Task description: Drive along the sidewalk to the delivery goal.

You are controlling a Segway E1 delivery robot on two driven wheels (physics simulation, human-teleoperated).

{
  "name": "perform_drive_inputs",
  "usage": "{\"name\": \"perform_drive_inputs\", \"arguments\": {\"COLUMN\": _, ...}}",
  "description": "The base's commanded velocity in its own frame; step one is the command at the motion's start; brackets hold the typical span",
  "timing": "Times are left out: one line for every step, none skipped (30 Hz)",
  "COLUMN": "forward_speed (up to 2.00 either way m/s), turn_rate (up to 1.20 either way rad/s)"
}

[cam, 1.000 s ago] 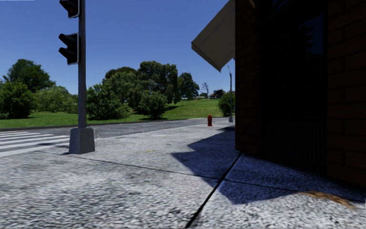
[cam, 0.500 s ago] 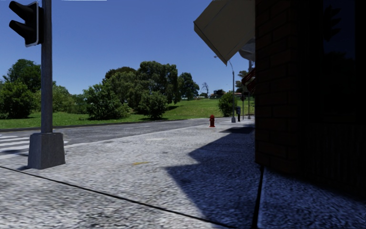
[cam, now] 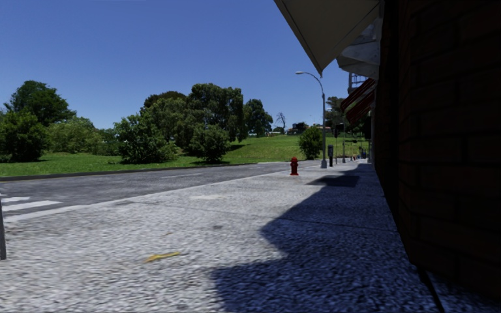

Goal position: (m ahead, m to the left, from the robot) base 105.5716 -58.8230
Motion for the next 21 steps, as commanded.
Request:
{"name": "perform_drive_inputs", "arguments": {"forward_speed": 2.0, "turn_rate": 0.0}}
{"name": "perform_drive_inputs", "arguments": {"forward_speed": 2.0, "turn_rate": 0.0}}
{"name": "perform_drive_inputs", "arguments": {"forward_speed": 2.0, "turn_rate": 0.0}}
{"name": "perform_drive_inputs", "arguments": {"forward_speed": 2.0, "turn_rate": 0.0}}
{"name": "perform_drive_inputs", "arguments": {"forward_speed": 2.0, "turn_rate": 0.0}}
{"name": "perform_drive_inputs", "arguments": {"forward_speed": 2.0, "turn_rate": 0.0}}
{"name": "perform_drive_inputs", "arguments": {"forward_speed": 2.0, "turn_rate": 0.0}}
{"name": "perform_drive_inputs", "arguments": {"forward_speed": 2.0, "turn_rate": 0.0}}
{"name": "perform_drive_inputs", "arguments": {"forward_speed": 2.0, "turn_rate": 0.0}}
{"name": "perform_drive_inputs", "arguments": {"forward_speed": 2.0, "turn_rate": 0.0}}
{"name": "perform_drive_inputs", "arguments": {"forward_speed": 2.0, "turn_rate": 0.0}}
{"name": "perform_drive_inputs", "arguments": {"forward_speed": 2.0, "turn_rate": 0.0}}
{"name": "perform_drive_inputs", "arguments": {"forward_speed": 2.0, "turn_rate": -0.27}}
{"name": "perform_drive_inputs", "arguments": {"forward_speed": 2.0, "turn_rate": -1.02}}
{"name": "perform_drive_inputs", "arguments": {"forward_speed": 2.0, "turn_rate": -1.02}}
{"name": "perform_drive_inputs", "arguments": {"forward_speed": 2.0, "turn_rate": -1.2}}
{"name": "perform_drive_inputs", "arguments": {"forward_speed": 2.0, "turn_rate": -1.2}}
{"name": "perform_drive_inputs", "arguments": {"forward_speed": 2.0, "turn_rate": -1.2}}
{"name": "perform_drive_inputs", "arguments": {"forward_speed": 2.0, "turn_rate": -1.2}}
{"name": "perform_drive_inputs", "arguments": {"forward_speed": 2.0, "turn_rate": -1.2}}
{"name": "perform_drive_inputs", "arguments": {"forward_speed": 2.0, "turn_rate": -1.2}}
